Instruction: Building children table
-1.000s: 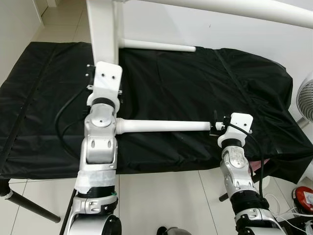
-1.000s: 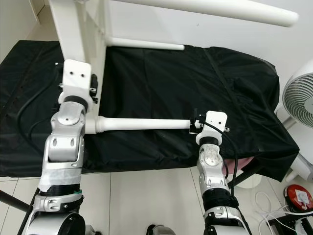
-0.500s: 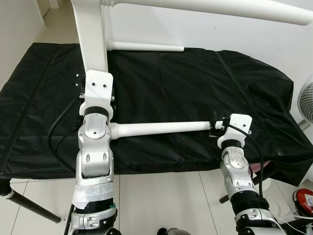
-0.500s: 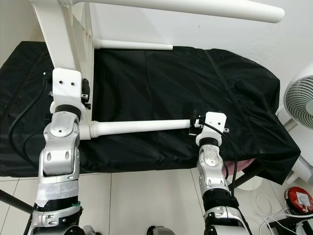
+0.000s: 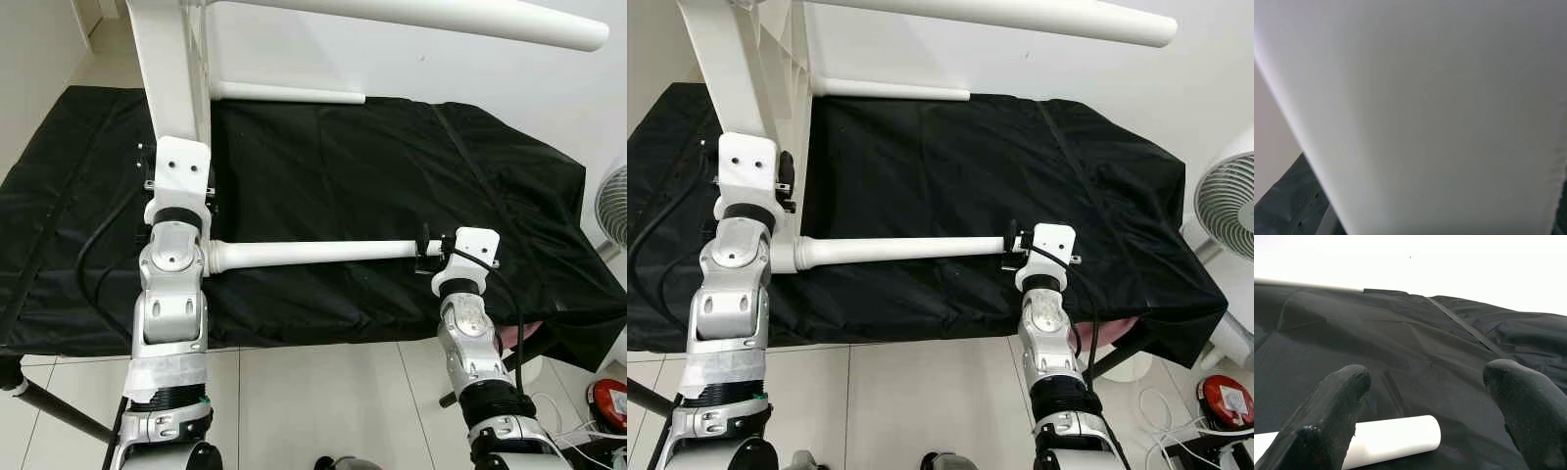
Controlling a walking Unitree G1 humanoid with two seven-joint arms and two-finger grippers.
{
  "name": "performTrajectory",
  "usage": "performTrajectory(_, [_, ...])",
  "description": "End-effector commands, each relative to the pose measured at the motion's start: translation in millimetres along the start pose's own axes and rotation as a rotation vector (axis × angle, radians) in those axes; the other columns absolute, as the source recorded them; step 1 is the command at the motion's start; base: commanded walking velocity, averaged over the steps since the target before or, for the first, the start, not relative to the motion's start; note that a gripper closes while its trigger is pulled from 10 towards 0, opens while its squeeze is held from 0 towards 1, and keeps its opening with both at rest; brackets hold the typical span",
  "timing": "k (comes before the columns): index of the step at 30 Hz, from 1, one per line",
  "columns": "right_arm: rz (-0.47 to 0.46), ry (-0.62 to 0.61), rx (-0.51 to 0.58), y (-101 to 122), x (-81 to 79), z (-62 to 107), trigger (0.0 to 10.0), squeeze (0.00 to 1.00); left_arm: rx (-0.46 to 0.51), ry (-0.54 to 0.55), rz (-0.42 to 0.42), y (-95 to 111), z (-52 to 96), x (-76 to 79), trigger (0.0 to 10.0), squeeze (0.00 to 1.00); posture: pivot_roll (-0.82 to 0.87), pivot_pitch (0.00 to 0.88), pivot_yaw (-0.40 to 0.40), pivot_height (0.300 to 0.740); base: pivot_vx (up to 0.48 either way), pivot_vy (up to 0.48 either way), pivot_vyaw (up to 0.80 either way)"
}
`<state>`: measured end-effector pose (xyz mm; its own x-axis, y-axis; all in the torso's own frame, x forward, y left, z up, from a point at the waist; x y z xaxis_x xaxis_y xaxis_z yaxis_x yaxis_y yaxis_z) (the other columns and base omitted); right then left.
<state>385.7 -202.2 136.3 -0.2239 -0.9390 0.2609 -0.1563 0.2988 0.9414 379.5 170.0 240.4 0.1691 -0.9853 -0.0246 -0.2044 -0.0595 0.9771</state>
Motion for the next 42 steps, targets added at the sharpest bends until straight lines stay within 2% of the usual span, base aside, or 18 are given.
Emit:
performTrajectory(1, [0.002,0.000,-0.016,-6,0.7,2.6,10.0,0.00,0.131,0.143,-0.034,24,0.2,-23.5,10.0,0.00,-0.01,0.000,-0.058,0.740,0.000,0.000,0.00])
performTrajectory(8, [0.005,0.010,-0.012,-5,-0.6,0.2,10.0,0.00,0.160,0.102,-0.050,24,-2.3,-20.9,10.0,0.00,-0.01,0.000,-0.066,0.740,0.000,0.000,0.00])
performTrajectory(9, [0.005,0.012,-0.011,-4,-1.1,0.0,10.0,0.00,0.157,0.091,-0.046,23,-2.9,-20.1,10.0,1.00,-0.01,0.000,-0.066,0.740,0.000,0.000,0.00])
performTrajectory(14, [0.007,0.017,-0.011,-4,-2.1,-0.3,10.0,0.00,0.173,0.053,-0.054,25,-2.0,-15.5,10.0,1.00,0.00,0.000,-0.069,0.740,0.000,0.000,0.00])
performTrajectory(15, [0.007,0.018,-0.011,-4,-2.6,-0.3,10.0,0.00,0.180,0.046,-0.059,25,-1.3,-14.3,10.0,0.76,0.00,0.000,-0.069,0.740,0.000,0.000,0.00])
performTrajectory(16, [0.007,0.020,-0.012,-4,-2.9,-0.3,10.0,0.00,0.175,0.036,-0.056,25,-0.6,-12.7,10.0,0.00,0.00,0.000,-0.071,0.740,0.000,0.000,0.00])
performTrajectory(21, [0.008,0.023,-0.012,-5,-3.5,-0.1,10.0,0.00,0.185,-0.001,-0.056,26,3.3,-5.5,10.0,0.00,0.00,0.000,-0.072,0.740,0.000,0.000,0.00])
performTrajectory(25, [0.007,0.027,-0.012,-5,-5.0,-0.9,10.0,0.00,0.207,-0.094,-0.037,28,13.6,11.6,10.0,0.00,0.01,0.000,-0.074,0.740,0.000,0.000,0.00])
performTrajectory(30, [0.006,0.027,-0.012,-5,-5.3,-1.1,10.0,0.00,0.208,-0.124,-0.027,28,15.9,15.9,10.0,0.00,0.01,0.000,-0.074,0.740,0.000,0.000,0.00])
performTrajectory(33, [0.005,0.028,-0.012,-5,-6.1,-1.3,10.0,0.00,0.201,-0.199,-0.007,26,26.8,26.6,10.0,0.00,0.01,0.000,-0.073,0.740,0.000,0.000,0.00])
performTrajectory(37, [0.006,0.027,-0.013,-5,-6.2,-1.2,10.0,0.00,0.189,-0.221,0.000,24,31.2,30.0,10.0,0.00,0.01,0.000,-0.073,0.740,0.000,0.000,0.00])
performTrajectory(42, [0.003,0.036,-0.019,-7,-9.6,-0.9,10.0,0.00,0.129,-0.206,-0.024,11,47.6,31.3,10.0,0.00,0.04,0.000,-0.082,0.740,0.000,0.000,0.00])
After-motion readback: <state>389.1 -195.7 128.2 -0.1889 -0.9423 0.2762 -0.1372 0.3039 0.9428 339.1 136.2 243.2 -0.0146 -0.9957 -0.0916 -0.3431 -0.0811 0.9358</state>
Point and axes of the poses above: a point about 5 cm out from each wrist's last joint towards the gripper, its own z axis pointing back from the gripper into the wrist, its own y axis along the axis of the wrist's last joint, x = y × z, the point moved 6 cm from there along -z, pointing out of the wrist towards the gripper, and after that the axes turned 12 degrees about z, right-handed, at the moved point
